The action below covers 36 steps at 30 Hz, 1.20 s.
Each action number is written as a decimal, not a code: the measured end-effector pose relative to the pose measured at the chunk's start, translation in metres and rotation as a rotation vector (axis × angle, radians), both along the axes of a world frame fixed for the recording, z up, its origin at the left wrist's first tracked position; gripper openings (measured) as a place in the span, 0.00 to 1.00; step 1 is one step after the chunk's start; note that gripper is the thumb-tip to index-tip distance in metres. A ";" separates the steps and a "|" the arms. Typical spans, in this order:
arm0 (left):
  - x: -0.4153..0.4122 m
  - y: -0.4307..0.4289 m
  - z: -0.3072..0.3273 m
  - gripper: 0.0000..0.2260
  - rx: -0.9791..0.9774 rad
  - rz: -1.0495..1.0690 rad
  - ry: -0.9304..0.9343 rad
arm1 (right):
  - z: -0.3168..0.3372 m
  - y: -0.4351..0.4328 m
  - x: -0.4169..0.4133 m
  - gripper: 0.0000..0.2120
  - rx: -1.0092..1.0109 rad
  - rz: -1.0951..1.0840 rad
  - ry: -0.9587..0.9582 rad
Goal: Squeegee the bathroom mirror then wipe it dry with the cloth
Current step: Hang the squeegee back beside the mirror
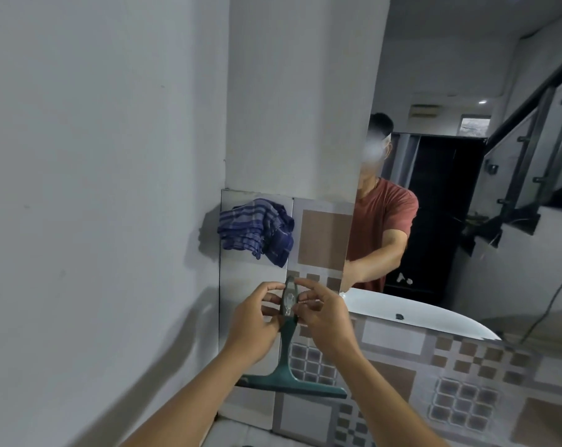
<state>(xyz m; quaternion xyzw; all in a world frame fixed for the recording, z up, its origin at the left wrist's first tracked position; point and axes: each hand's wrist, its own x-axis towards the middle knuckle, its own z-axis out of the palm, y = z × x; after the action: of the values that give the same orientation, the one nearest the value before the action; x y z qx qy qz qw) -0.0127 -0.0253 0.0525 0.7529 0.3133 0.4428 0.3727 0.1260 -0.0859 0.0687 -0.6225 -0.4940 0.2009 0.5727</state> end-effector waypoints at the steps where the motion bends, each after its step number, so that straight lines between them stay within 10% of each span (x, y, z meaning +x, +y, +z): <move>1: 0.002 0.005 -0.004 0.23 0.010 0.008 0.007 | -0.004 0.004 0.001 0.22 -0.006 -0.008 -0.014; 23: 0.026 0.028 -0.079 0.27 0.224 0.132 0.097 | -0.069 0.023 0.010 0.25 -0.061 -0.097 -0.163; 30: 0.002 0.014 -0.050 0.16 0.236 0.166 0.109 | -0.030 -0.006 0.005 0.21 -0.057 -0.050 -0.272; 36: -0.027 -0.013 0.030 0.04 0.614 0.284 0.128 | 0.048 -0.019 -0.008 0.16 0.093 -0.105 -0.431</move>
<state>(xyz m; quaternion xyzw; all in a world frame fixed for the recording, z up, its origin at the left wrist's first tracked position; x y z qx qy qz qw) -0.0402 -0.0387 0.0824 0.8051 0.2898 0.5158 0.0428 0.1177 -0.1049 0.1164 -0.6490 -0.5805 0.0101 0.4916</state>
